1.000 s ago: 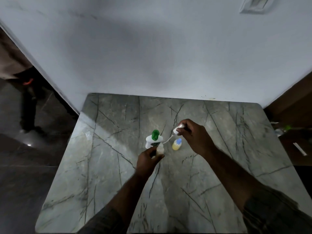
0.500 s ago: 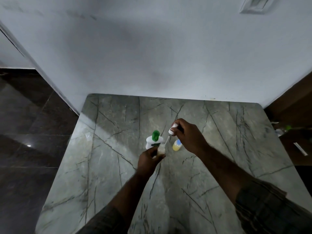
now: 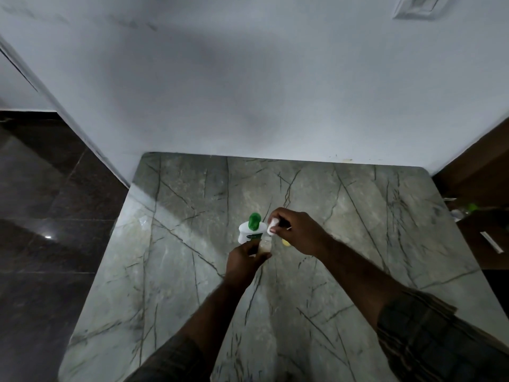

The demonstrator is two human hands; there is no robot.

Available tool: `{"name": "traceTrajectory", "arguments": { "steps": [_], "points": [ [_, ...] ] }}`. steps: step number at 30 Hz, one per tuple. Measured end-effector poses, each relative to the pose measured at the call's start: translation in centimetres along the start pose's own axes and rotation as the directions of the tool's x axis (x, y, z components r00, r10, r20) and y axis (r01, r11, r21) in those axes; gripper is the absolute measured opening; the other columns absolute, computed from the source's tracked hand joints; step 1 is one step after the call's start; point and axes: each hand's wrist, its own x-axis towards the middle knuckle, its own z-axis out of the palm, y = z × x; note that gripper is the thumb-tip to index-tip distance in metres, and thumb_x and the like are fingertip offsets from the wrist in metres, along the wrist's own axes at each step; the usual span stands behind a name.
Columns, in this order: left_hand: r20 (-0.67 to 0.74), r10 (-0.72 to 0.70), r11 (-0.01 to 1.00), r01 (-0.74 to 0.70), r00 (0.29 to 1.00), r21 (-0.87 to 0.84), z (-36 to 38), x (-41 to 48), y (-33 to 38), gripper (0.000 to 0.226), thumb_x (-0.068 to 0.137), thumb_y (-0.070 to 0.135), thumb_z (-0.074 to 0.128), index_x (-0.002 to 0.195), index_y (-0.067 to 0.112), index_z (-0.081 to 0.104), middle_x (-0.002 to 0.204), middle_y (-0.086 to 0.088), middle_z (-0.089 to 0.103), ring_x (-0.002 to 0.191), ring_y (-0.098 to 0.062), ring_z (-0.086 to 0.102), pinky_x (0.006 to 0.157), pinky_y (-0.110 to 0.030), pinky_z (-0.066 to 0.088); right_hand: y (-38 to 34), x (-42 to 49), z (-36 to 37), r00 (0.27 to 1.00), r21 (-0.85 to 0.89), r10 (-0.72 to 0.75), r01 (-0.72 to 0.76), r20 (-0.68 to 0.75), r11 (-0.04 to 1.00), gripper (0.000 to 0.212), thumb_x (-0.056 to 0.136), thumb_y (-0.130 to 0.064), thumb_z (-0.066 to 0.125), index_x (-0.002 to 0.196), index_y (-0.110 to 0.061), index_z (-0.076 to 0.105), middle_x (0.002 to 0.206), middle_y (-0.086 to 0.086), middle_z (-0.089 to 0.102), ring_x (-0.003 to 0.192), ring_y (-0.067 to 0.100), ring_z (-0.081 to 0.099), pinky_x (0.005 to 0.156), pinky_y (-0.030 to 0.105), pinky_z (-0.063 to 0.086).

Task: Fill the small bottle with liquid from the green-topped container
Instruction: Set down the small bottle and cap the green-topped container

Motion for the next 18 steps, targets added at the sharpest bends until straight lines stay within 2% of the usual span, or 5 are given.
{"name": "traceTrajectory", "arguments": {
  "steps": [3, 8, 13, 16, 18],
  "points": [
    [0.003, -0.006, 0.999, 0.006, 1.000, -0.038, 0.2, -0.2, -0.1, 0.035, 0.078, 0.021, 0.080, 0.112, 0.017, 0.073, 0.101, 0.001, 0.075, 0.093, -0.012, 0.070, 0.087, -0.031, 0.056, 0.1, 0.5, -0.1, 0.994, -0.079, -0.005, 0.014, 0.108, 0.997, 0.017, 0.088, -0.014, 0.067, 0.104, -0.020, 0.067, 0.099, -0.007, 0.070, 0.079, -0.004, 0.059, 0.065, 0.002, 0.042],
    [0.021, 0.023, 1.000, -0.023, 1.000, -0.015, 0.4, -0.1, -0.1, 0.035, 0.079, 0.022, 0.079, 0.114, 0.018, 0.073, 0.103, 0.003, 0.076, 0.093, -0.009, 0.070, 0.085, -0.025, 0.055, 0.1, 1.1, 0.2, 0.981, -0.160, -0.051, 0.082, 0.185, 0.984, 0.019, 0.083, -0.008, 0.069, 0.100, -0.017, 0.071, 0.097, -0.001, 0.074, 0.079, 0.003, 0.062, 0.063, 0.003, 0.040],
    [0.057, 0.043, 0.999, -0.043, 0.997, 0.009, 0.6, -0.3, -0.4, 0.034, 0.082, 0.020, 0.076, 0.115, 0.017, 0.071, 0.106, 0.003, 0.075, 0.093, -0.009, 0.070, 0.083, -0.019, 0.053, -0.2, 1.3, 0.7, 0.977, -0.220, 0.027, 0.021, 0.213, 0.975, 0.012, 0.082, -0.025, 0.074, 0.088, -0.016, 0.071, 0.080, 0.002, 0.075, 0.068, 0.008, 0.066, 0.065, 0.019, 0.047],
    [0.069, 0.049, 0.999, -0.049, 0.996, 0.009, 0.8, -0.4, -0.6, 0.038, 0.081, 0.022, 0.077, 0.118, 0.017, 0.071, 0.107, 0.003, 0.075, 0.094, -0.007, 0.070, 0.086, -0.022, 0.056, 0.1, 1.3, 1.3, 0.977, -0.268, 0.125, -0.076, 0.172, 0.961, 0.029, 0.087, -0.044, 0.066, 0.072, -0.021, 0.057, 0.064, 0.003, 0.071, 0.053, 0.012, 0.066, 0.055, 0.021, 0.046],
    [0.069, 0.049, 0.999, -0.050, 0.996, 0.018, 0.9, -0.5, -0.7, 0.038, 0.082, 0.023, 0.076, 0.119, 0.017, 0.070, 0.107, 0.003, 0.075, 0.093, -0.005, 0.070, 0.082, -0.015, 0.054, 0.2, 1.2, 1.5, 0.976, -0.255, 0.136, -0.090, 0.170, 0.963, 0.033, 0.086, -0.049, 0.066, 0.094, -0.017, 0.060, 0.081, 0.005, 0.071, 0.066, 0.015, 0.068, 0.060, 0.025, 0.047]
  ]
}}
